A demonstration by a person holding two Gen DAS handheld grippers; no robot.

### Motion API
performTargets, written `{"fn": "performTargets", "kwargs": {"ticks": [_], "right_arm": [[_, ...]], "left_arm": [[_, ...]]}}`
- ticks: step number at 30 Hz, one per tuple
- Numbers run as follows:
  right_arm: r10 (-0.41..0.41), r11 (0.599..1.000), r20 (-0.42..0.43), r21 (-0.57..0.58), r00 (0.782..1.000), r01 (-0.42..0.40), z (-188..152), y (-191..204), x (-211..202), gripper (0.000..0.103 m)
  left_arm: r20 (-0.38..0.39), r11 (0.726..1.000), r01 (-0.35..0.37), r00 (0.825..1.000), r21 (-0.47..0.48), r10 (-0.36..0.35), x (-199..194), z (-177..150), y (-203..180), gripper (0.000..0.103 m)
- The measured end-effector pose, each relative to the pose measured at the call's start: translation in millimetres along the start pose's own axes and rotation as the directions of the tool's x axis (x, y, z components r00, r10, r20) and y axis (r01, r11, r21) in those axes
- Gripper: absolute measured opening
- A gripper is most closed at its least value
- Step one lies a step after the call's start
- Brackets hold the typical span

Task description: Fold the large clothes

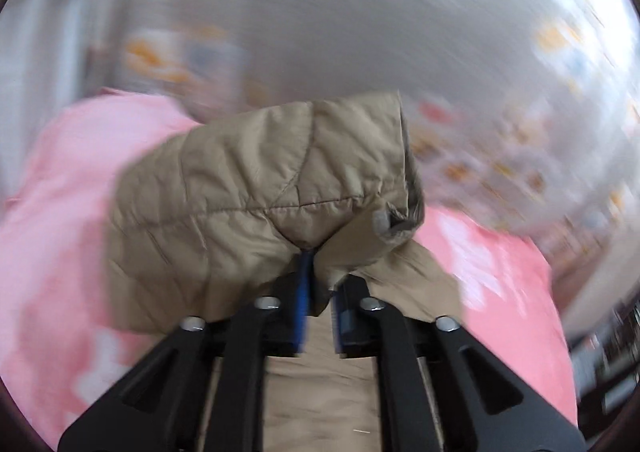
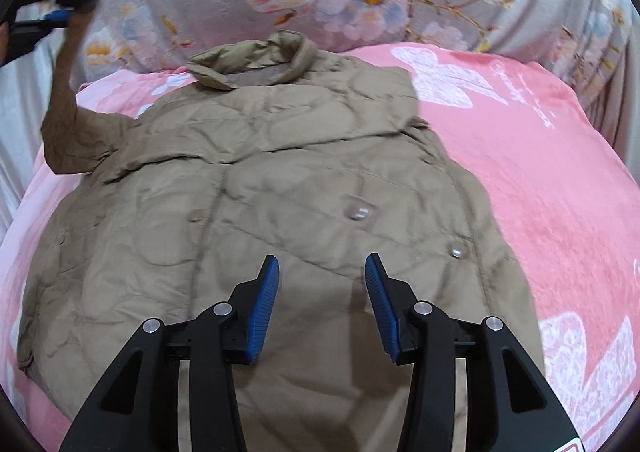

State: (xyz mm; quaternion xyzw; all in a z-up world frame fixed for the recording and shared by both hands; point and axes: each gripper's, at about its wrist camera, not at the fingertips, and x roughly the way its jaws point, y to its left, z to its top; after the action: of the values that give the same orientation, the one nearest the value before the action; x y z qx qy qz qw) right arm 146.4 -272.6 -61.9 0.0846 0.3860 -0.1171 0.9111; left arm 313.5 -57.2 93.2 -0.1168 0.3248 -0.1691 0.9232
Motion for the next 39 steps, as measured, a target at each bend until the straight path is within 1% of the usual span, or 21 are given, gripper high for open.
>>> {"fn": "performTargets", "kwargs": {"ticks": [1, 2, 3, 4, 6, 8, 11, 14, 15, 17, 21, 22, 24, 25, 27, 29, 32, 34, 36, 37, 39], "right_arm": [[-0.002, 1.0, -0.004, 0.01, 1.0, 0.002, 0.1, -4.6, 1.1, 0.045], [-0.003, 1.0, -0.006, 0.02, 1.0, 0.003, 0.4, -9.5, 1.6, 0.045], [0.0, 0.999, -0.004, 0.033, 1.0, 0.0, 2.2, -15.6, 1.9, 0.046], [0.003, 0.999, -0.002, 0.039, 1.0, -0.003, 4.1, -18.9, 1.7, 0.048], [0.017, 0.999, 0.014, 0.048, 1.0, -0.017, 11.3, -25.5, 1.5, 0.057], [0.046, 0.997, 0.026, 0.054, 0.999, -0.047, 20.8, -29.2, 3.2, 0.059], [0.118, 0.989, 0.029, 0.083, 0.993, -0.121, 40.4, -32.1, 13.3, 0.061], [0.21, 0.968, 0.007, 0.136, 0.978, -0.209, 64.0, -26.2, 35.1, 0.062], [0.247, 0.958, -0.014, 0.154, 0.969, -0.242, 72.5, -20.7, 47.0, 0.062], [0.298, 0.942, -0.04, 0.171, 0.954, -0.287, 83.1, -7.7, 64.3, 0.062], [0.329, 0.939, -0.111, 0.144, 0.938, -0.312, 93.8, 25.5, 96.5, 0.062], [0.328, 0.941, -0.133, 0.132, 0.935, -0.311, 95.5, 34.2, 105.5, 0.06], [0.32, 0.946, -0.149, 0.104, 0.936, -0.307, 101.4, 43.7, 113.7, 0.002], [0.318, 0.946, -0.136, 0.105, 0.938, -0.305, 106.0, 42.8, 110.9, 0.002], [0.311, 0.946, -0.049, 0.107, 0.949, -0.305, 123.2, 34.2, 95.1, 0.001], [0.256, 0.96, 0.058, 0.099, 0.965, -0.261, 147.7, 20.0, 71.4, 0.001], [0.177, 0.979, 0.144, 0.081, 0.974, -0.189, 172.9, 0.2, 48.8, 0.001], [0.142, 0.986, 0.15, 0.07, 0.978, -0.154, 178.4, -8.3, 46.6, 0.001], [0.132, 0.988, 0.123, 0.068, 0.984, -0.141, 177.9, -16.7, 53.7, 0.001], [0.125, 0.989, 0.112, 0.062, 0.986, -0.132, 174.9, -19.2, 57.2, 0.001], [0.096, 0.994, 0.093, 0.044, 0.991, -0.1, 168.6, -22.5, 65.7, 0.001]], "left_arm": [[-0.041, 0.999, 0.037, 0.999, 0.012, -0.036, 13.9, -15.2, -18.8, 0.06], [-0.072, 0.998, 0.067, 0.995, 0.01, -0.066, 26.7, -26.2, -28.9, 0.092], [-0.086, 0.996, 0.092, 0.992, -0.001, -0.091, 35.3, -40.8, -35.6, 0.094], [-0.093, 0.994, 0.105, 0.99, -0.01, -0.106, 41.0, -53.2, -38.7, 0.095], [-0.119, 0.994, 0.113, 0.986, -0.005, -0.113, 47.3, -67.9, -35.3, 0.095], [-0.11, 0.992, 0.115, 0.987, -0.048, -0.12, 42.9, -75.4, -12.3, 0.095], [-0.078, 0.985, 0.08, 0.993, -0.154, -0.093, 32.0, -71.3, 39.1, 0.095], [-0.089, 0.96, 0.013, 0.995, -0.279, -0.04, 27.8, -62.4, 104.4, 0.094], [-0.1, 0.948, -0.025, 0.995, -0.318, -0.007, 26.7, -61.3, 126.6, 0.094], [-0.115, 0.921, -0.068, 0.993, -0.384, 0.026, 27.5, -61.9, 158.0, 0.093], [-0.142, 0.884, -0.087, 0.99, -0.459, 0.024, 28.8, -72.0, 195.9, 0.092], [-0.146, 0.881, -0.084, 0.989, -0.466, 0.017, 29.4, -73.6, 199.3, 0.092], [-0.161, 0.874, -0.066, 0.987, -0.481, -0.013, 32.1, -77.8, 203.7, 0.091], [-0.164, 0.866, -0.043, 0.985, -0.497, -0.046, 33.6, -79.1, 205.2, 0.091], [-0.167, 0.855, -0.01, 0.982, -0.519, -0.09, 39.4, -78.7, 203.8, 0.09], [-0.173, 0.843, 0.017, 0.976, -0.538, -0.13, 45.4, -75.2, 202.2, 0.09], [-0.176, 0.823, 0.043, 0.969, -0.566, -0.171, 59.5, -68.2, 195.8, 0.09], [-0.193, 0.829, 0.028, 0.968, -0.558, -0.163, 73.2, -63.9, 188.8, 0.09], [-0.212, 0.838, 0.002, 0.967, -0.546, -0.141, 87.5, -60.8, 182.7, 0.09], [-0.23, 0.855, -0.029, 0.967, -0.518, -0.107, 97.7, -57.6, 177.3, 0.088], [-0.258, 0.883, -0.095, 0.966, -0.46, -0.03, 110.9, -53.6, 169.3, 0.073]]}}
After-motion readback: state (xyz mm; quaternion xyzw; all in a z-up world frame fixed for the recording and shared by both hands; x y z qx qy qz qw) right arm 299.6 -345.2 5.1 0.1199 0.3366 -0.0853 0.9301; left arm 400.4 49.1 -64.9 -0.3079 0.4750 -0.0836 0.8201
